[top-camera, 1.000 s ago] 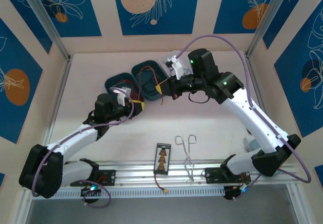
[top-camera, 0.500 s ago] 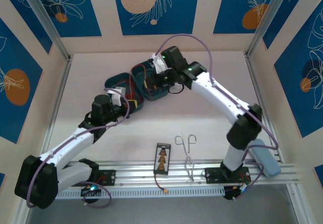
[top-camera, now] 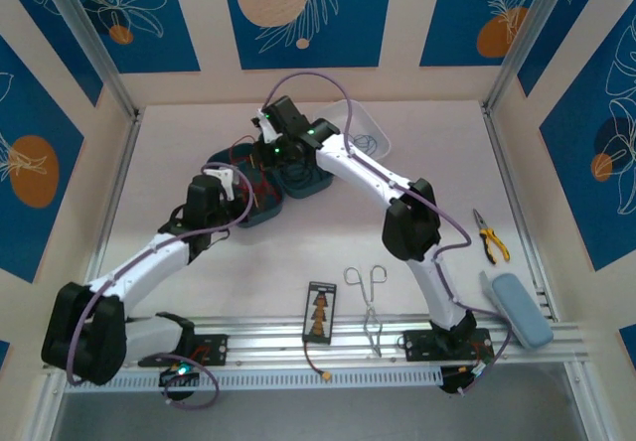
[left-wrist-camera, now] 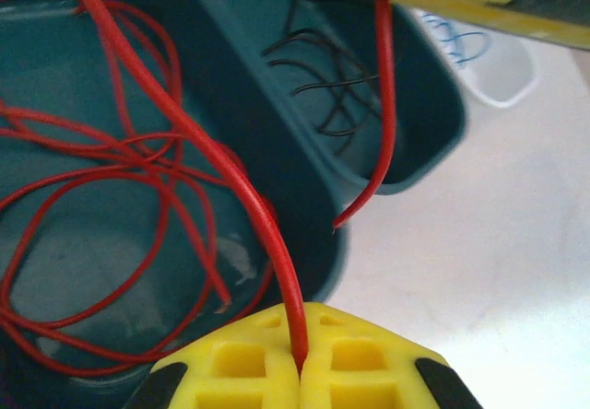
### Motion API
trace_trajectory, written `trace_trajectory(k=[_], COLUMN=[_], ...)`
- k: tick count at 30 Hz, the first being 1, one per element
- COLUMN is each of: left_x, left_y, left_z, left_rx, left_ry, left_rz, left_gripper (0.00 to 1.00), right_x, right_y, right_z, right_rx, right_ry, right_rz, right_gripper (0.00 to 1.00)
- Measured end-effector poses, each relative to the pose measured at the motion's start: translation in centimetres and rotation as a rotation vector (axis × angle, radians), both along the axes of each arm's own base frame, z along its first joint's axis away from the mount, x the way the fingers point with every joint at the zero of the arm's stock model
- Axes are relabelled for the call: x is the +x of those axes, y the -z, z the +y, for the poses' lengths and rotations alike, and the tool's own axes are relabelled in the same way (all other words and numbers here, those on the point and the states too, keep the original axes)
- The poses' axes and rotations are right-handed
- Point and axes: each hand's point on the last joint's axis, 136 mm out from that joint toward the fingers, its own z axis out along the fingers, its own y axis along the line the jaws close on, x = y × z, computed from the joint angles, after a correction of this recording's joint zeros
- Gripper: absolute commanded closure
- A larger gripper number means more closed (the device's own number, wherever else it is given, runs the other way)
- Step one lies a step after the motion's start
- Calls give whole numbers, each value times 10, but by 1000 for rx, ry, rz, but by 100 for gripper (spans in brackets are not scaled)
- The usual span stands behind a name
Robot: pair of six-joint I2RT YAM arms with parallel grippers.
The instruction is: Untangle the cables
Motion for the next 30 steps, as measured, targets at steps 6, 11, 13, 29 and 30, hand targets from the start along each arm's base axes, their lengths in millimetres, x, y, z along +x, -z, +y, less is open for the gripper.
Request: trace_trajectory(k=[6,11,13,29,30], left_x=[10,20,24,40,40], left_y=[30,43,49,37,30], left_z=[11,15,16,18,20], left_rx=[34,42,43,27,28], left_ry=[-50,-77,-84,-131,-137], left_rz=[87,119,129,95,79], left_gripper=[96,93,91,44,41], right_x=[16,20,20,20,19], right_y=[23,47,57,66,67], right_z=[13,12,10,1,1], right_rx=[-30,-71,-95,-144,-147], right_ry=[17,33,42,57,57], right_rz=[-5,21,35,40,41], right_gripper=[100,100,100,75,74])
